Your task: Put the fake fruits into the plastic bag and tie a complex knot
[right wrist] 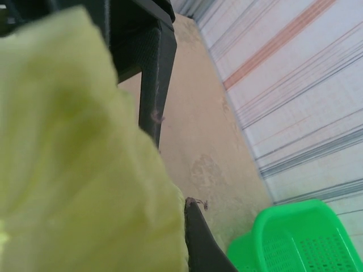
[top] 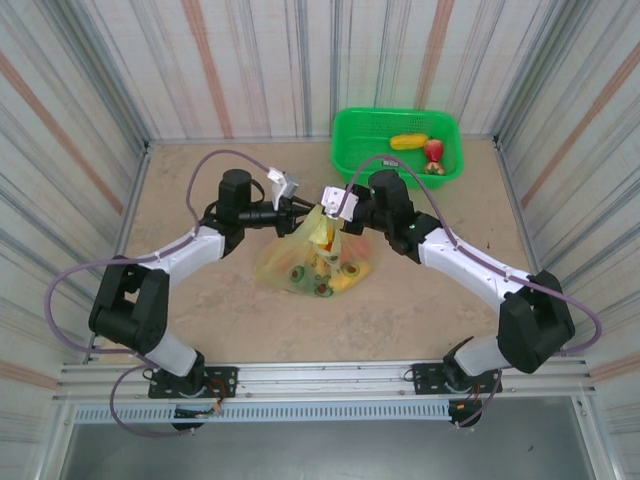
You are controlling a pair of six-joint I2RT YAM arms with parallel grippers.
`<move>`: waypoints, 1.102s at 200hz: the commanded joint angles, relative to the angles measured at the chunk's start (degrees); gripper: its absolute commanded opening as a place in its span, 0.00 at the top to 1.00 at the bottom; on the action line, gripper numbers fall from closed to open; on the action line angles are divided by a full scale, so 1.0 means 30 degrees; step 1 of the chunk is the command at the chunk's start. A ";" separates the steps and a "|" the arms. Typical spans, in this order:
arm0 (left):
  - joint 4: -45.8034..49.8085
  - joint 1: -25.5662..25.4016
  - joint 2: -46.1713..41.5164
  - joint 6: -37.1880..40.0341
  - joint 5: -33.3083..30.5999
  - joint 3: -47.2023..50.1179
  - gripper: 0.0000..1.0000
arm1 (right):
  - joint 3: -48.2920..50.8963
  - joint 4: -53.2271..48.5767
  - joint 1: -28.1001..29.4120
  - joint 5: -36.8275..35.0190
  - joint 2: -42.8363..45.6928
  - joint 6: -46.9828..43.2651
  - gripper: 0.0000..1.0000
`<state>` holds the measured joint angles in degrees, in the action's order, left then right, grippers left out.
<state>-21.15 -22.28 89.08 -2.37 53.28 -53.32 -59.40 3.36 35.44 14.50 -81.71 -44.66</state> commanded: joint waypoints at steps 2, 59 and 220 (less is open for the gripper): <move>-0.0964 0.0110 -0.0297 0.0108 0.0111 -0.0006 0.69 | -0.0471 -0.0819 -0.0026 0.0710 0.0465 0.0780 1.00; -0.1524 -0.0273 0.0957 0.0433 0.1051 -0.0399 0.66 | -0.0909 -0.1687 -0.0014 0.0790 0.0184 0.1234 1.00; -0.2536 -0.1303 0.1538 -0.0185 0.2329 -0.0537 0.55 | -0.1764 -0.2233 -0.0030 0.0638 -0.0508 0.2071 1.00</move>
<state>-25.61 -25.65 93.34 -0.62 58.76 -53.89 -63.13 -3.20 35.11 16.40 -82.17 -40.58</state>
